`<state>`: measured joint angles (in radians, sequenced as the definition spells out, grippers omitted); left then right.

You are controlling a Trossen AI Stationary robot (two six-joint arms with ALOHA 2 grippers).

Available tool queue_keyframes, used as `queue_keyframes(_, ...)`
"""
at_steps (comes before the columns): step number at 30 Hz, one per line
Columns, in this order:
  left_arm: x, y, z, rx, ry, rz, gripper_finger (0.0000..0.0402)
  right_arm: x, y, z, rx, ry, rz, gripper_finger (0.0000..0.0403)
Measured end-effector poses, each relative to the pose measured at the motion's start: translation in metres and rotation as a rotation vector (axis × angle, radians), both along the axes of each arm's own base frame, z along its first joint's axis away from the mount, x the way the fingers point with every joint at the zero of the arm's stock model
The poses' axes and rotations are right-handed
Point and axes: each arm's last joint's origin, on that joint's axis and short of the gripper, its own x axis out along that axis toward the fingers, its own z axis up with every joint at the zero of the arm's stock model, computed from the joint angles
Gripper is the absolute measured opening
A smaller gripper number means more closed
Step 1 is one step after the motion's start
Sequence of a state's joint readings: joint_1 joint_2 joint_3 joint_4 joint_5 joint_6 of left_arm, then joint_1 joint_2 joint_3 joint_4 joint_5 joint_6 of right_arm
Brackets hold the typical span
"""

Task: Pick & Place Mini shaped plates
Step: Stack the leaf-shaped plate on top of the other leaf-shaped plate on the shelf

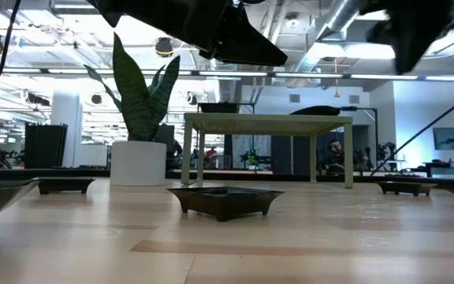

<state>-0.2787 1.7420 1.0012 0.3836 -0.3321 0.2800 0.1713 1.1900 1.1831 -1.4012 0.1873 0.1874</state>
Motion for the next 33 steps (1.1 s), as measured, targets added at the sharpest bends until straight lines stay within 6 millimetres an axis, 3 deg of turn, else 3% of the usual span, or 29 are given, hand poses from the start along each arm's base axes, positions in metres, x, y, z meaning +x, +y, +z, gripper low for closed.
queue_keyframes(6, 0.000, 0.000, 0.001, -0.004, -0.006, 0.000, 0.0134, -0.009, 0.040, -0.019, 0.137, -0.003, -0.225, 0.0109)
queue_keyframes(14, 0.000, 0.000, 0.000, -0.034, -0.006, 0.009, 0.0134, -0.023, 0.083, -0.062, 0.297, -0.054, -0.587, 0.0128)
queue_keyframes(23, 0.000, -0.001, 0.000, -0.033, -0.004, 0.008, 0.0134, -0.039, 0.115, -0.095, 0.452, -0.089, -0.691, 0.0128)
queue_keyframes(30, 0.000, -0.001, 0.000, -0.033, -0.004, 0.008, 0.0134, -0.051, 0.121, -0.116, 0.353, 0.031, -0.735, 0.0130)
queue_keyframes(33, 0.000, -0.001, 0.000, -0.033, -0.004, 0.008, 0.0134, -0.049, 0.127, -0.124, 0.331, 0.057, -0.672, 0.0130)
